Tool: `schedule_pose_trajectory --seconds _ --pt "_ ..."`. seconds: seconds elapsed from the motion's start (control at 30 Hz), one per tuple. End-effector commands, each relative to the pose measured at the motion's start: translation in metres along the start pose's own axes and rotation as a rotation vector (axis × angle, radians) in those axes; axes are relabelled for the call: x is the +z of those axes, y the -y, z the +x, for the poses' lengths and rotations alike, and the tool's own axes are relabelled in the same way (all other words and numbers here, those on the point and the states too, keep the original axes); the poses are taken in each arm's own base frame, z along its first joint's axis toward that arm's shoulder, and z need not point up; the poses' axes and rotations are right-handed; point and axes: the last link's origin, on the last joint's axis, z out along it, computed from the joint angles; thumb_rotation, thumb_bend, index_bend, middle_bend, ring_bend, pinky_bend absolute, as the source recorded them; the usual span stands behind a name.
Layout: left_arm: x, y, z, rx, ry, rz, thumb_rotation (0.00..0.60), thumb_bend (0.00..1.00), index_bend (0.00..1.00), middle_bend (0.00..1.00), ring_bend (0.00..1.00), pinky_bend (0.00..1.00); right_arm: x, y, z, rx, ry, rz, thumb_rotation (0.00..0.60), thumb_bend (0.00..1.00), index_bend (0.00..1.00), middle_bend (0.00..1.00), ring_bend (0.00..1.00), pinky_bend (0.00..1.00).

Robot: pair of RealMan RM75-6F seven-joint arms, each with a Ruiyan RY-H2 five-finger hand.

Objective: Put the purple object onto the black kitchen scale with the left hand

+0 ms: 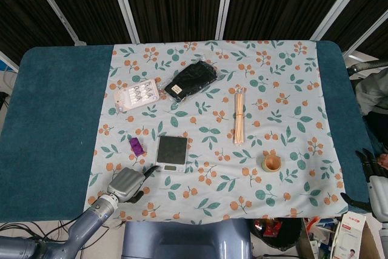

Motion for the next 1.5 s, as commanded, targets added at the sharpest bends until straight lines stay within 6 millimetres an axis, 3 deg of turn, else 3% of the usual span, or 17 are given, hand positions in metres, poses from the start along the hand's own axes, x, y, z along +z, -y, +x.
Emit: schedule_pose_trajectory --seconds 0.03,1.5 --pt "-0.0001 0.0001 -0.0005 0.003 0.002 0.0 0.6 0.46 0.05 0.75 0.78 0.77 -0.0001 0.0 0.0001 0.0 0.0 0.0 0.6 0.08 0.02 0.01 0.16 0.19" --pt "-0.0006 0.0014 -0.0013 0.01 0.006 0.006 0.6 0.46 0.07 0.75 0.78 0.77 0.0 -0.0002 0.0001 0.002 0.001 -0.001 0.6 0.08 0.02 0.01 0.16 0.19"
